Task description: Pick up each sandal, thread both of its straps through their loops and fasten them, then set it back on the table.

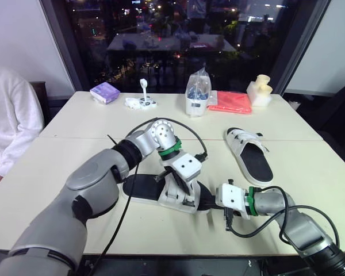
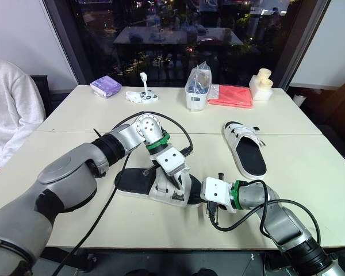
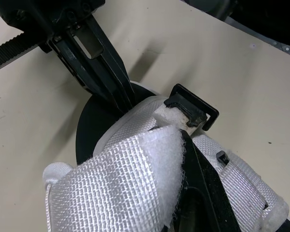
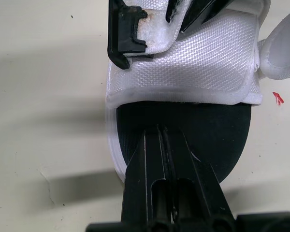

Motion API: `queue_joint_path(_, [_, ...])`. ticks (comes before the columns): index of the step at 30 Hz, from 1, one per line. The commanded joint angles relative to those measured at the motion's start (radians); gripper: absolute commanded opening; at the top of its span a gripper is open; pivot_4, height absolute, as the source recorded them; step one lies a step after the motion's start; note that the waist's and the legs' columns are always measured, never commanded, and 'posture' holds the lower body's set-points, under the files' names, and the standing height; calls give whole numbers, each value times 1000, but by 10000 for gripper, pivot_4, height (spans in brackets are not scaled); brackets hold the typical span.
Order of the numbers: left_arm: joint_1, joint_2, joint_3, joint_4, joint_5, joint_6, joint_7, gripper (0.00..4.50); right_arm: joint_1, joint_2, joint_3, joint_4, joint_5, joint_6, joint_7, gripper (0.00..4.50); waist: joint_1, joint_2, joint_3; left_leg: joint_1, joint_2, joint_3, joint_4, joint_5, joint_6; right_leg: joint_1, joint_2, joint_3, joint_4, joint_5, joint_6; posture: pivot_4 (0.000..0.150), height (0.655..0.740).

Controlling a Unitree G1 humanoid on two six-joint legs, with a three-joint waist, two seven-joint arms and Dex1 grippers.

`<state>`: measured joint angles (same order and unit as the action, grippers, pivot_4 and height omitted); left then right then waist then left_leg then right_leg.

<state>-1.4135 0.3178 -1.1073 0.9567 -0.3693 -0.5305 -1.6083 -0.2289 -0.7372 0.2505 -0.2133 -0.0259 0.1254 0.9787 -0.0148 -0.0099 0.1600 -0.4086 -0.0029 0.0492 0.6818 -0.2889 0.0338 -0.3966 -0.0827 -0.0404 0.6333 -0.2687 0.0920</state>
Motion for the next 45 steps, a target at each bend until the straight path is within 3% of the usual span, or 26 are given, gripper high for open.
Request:
queue_joint_path(1, [13,24,5,-12,-4,49,-6,767,17,1,37,29,-30,23,5,0,0,0,0,0,0,0,0,0,0,0,0,0,0,0,0,1500,7400])
queue_joint_path(4, [24,39,11,-51,-64,125,-6,8574,15,3,39,33,-31,22,4,0,-1,0,0,0,0,0,0,0,0,0,0,0,0,0,0,1500,7400])
queue_joint_path(9, [57,59,87,-105,-156,312,-6,32151,22,5,39,26,-31,25,-1,0,2,0,0,0,0,0,1,0,0,0,0,0,1,0,0,1500,7400])
queue_joint_path(16, [157,97,358,-209,-203,646,-6,32151,36,13,43,17,-32,29,-14,0,1,0,0,0,0,0,1,0,0,0,1,0,1,0,1,1500,7400])
queue_joint_path(25, [417,181,586,-634,-177,1042,185,32151,29,21,47,27,-36,26,-14,0,1,0,0,0,0,0,1,0,0,0,1,1,2,0,1,1500,7400])
queue_joint_path(33, [513,120,713,-761,-148,1184,384,32151,23,25,52,33,-37,22,-13,0,1,0,0,2,0,0,1,0,0,2,0,1,3,0,1,1500,7400])
queue_joint_path(45, [555,107,729,-820,-112,1243,398,32151,28,20,49,28,-37,25,-12,0,1,0,0,2,0,0,1,1,-1,2,0,1,4,0,1,1500,7400])
